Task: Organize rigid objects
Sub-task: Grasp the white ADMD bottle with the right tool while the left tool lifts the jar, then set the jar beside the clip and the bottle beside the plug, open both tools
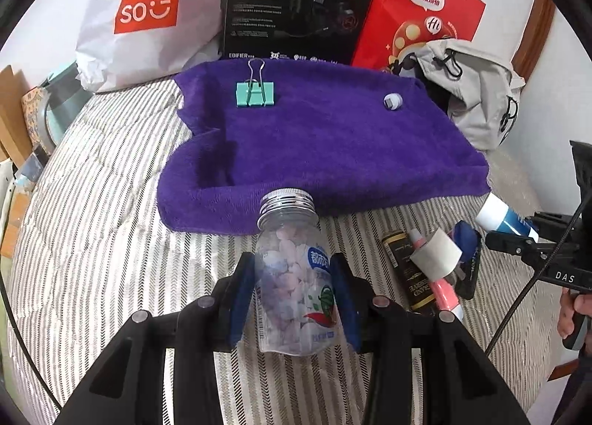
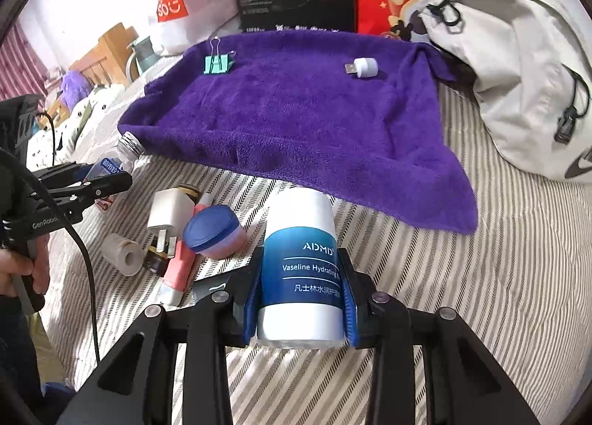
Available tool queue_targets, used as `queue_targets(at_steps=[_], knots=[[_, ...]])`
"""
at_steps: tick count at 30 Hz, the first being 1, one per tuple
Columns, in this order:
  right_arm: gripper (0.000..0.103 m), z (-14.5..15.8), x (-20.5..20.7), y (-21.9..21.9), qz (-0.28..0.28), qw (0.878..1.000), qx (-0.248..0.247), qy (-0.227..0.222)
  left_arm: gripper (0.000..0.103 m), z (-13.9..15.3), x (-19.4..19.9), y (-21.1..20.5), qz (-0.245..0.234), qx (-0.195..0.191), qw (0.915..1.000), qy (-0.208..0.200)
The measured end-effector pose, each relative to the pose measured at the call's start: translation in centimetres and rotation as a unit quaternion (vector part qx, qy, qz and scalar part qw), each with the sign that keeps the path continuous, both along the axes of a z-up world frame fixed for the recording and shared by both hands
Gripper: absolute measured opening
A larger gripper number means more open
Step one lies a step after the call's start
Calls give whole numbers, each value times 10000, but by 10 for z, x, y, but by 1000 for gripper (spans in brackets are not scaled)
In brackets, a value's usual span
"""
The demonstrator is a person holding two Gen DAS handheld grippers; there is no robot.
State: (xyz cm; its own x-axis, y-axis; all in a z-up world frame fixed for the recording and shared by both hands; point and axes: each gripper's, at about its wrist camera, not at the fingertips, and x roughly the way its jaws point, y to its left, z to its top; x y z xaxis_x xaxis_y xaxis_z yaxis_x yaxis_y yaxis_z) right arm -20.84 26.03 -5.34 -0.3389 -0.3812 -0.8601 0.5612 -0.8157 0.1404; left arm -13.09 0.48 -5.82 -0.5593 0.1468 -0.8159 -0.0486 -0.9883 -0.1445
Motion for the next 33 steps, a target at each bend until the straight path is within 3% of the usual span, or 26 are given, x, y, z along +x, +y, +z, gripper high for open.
queue_targets(at_steps=[19,33], knots=[[36,24,-4,11,-302,9980,-560,-29,40,37,-19,-3,-19,69,9997,228],[36,40,-79,1,-682,9956,-625,143,40,38,-82,-16,145,112,9996,238]])
